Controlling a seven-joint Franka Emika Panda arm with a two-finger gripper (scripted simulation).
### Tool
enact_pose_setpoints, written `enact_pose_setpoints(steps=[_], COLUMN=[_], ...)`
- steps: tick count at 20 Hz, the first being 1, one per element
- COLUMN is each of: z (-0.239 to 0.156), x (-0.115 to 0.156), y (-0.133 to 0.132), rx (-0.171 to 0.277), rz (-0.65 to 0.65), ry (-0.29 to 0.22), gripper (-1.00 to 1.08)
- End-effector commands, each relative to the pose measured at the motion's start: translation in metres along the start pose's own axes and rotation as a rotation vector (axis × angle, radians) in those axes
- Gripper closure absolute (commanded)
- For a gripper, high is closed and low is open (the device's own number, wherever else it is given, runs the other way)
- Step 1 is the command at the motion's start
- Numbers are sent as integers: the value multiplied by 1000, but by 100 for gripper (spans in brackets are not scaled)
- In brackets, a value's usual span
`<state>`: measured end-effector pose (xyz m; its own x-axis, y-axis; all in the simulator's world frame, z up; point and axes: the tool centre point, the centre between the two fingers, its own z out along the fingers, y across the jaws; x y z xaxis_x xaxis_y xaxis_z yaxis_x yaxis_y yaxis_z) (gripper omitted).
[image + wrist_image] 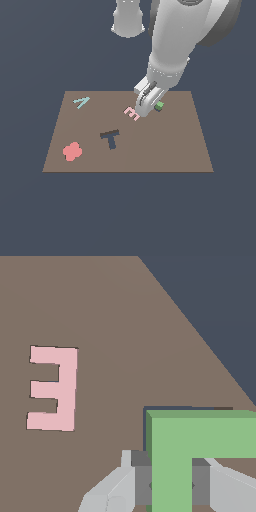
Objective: Insert a designated object into the corresponding slot on a board.
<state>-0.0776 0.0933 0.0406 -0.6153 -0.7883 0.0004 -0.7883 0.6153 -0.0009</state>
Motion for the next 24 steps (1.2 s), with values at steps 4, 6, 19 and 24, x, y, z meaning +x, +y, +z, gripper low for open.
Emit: enact_pose_setpoints(steps=[4,6,19,24], z=[0,0,10,10], x=[0,0,0,0], y=[1,1,0,0], rx=[0,0,0,0], rz=[14,9,6,6], ry=[0,0,0,0], gripper=[108,108,-92,-92])
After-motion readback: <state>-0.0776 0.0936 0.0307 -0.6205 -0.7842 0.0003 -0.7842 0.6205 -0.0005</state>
